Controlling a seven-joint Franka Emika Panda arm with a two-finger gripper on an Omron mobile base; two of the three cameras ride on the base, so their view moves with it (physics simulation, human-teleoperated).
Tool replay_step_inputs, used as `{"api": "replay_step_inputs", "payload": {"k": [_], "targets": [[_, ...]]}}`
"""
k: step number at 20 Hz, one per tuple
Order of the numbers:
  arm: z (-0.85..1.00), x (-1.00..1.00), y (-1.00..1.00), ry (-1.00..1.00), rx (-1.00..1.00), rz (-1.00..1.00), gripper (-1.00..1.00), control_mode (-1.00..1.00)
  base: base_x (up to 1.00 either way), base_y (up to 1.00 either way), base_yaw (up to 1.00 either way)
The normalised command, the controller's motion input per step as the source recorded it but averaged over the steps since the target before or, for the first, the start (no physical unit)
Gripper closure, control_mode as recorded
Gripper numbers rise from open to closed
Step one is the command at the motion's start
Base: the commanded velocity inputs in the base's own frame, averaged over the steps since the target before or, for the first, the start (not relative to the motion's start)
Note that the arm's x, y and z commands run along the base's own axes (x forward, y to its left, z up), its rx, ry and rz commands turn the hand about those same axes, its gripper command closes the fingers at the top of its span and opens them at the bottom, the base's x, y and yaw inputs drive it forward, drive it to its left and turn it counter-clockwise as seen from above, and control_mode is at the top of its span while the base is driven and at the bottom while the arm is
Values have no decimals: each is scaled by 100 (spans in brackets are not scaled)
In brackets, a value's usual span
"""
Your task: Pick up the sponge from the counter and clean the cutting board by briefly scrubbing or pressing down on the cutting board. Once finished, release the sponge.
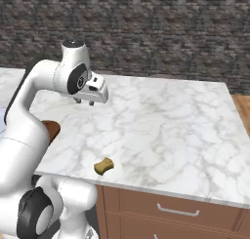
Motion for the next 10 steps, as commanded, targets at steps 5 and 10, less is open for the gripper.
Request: {"api": "replay_step_inputs", "payload": {"k": [5, 10], "targets": [[-16, -19, 0, -4, -6, 0, -100, -100, 0, 0, 0], [-74, -39, -1, 9, -3, 0, -100, -100, 0, 0, 0]]}}
